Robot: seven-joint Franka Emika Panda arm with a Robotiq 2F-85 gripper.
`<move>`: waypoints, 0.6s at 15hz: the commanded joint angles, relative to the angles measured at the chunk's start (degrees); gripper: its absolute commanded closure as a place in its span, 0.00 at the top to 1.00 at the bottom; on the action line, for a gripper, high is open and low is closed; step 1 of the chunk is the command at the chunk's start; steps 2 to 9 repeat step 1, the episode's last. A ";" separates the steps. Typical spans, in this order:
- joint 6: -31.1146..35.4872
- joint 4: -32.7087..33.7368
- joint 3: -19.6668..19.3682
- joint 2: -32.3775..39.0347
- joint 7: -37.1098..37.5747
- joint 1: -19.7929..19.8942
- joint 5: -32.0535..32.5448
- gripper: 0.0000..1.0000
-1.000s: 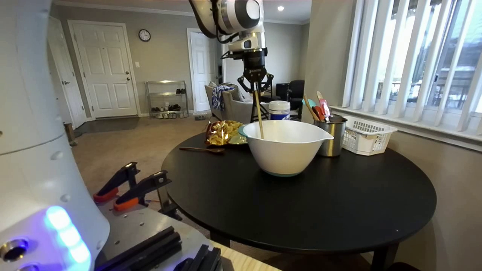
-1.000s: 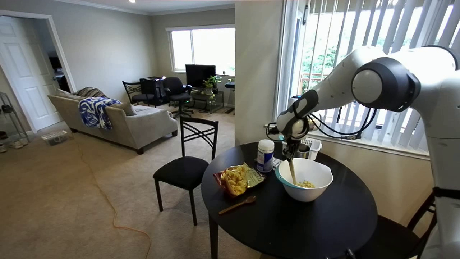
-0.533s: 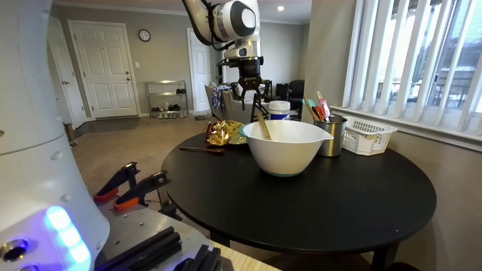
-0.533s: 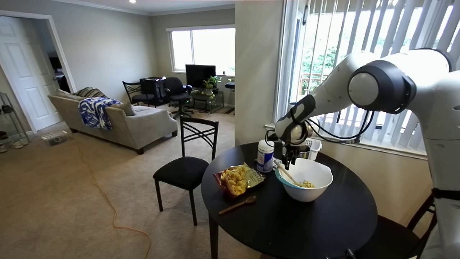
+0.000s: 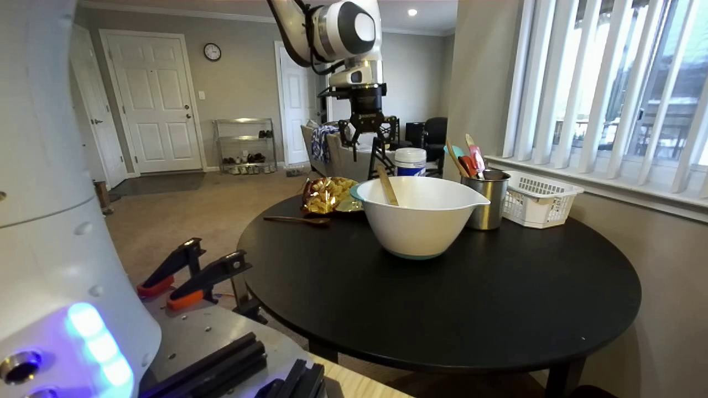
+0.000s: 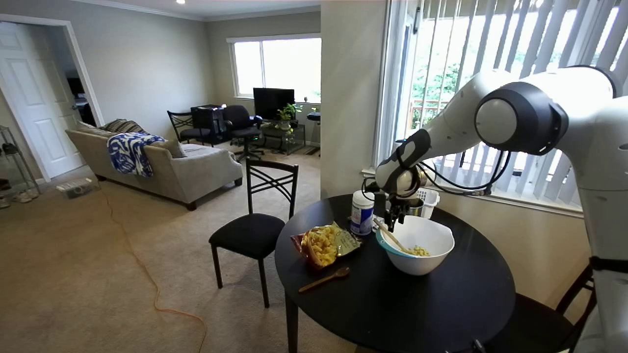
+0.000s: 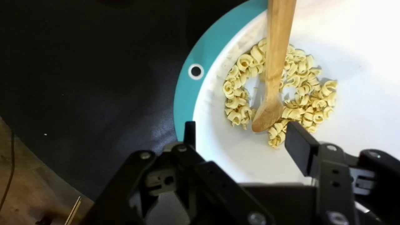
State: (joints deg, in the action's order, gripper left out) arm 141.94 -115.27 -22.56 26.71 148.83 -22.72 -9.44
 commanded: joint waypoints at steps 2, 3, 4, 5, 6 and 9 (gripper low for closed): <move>0.00 0.00 0.00 0.00 0.00 0.00 0.00 0.74; 0.00 0.00 0.00 0.00 0.00 0.00 0.00 0.74; 0.00 0.00 0.00 0.00 0.00 0.00 0.00 0.74; 0.00 0.00 0.00 0.00 0.00 0.00 0.00 0.74; 0.00 0.00 0.00 0.00 0.00 0.00 0.00 0.74; 0.00 0.00 0.00 0.00 0.00 0.00 0.00 0.74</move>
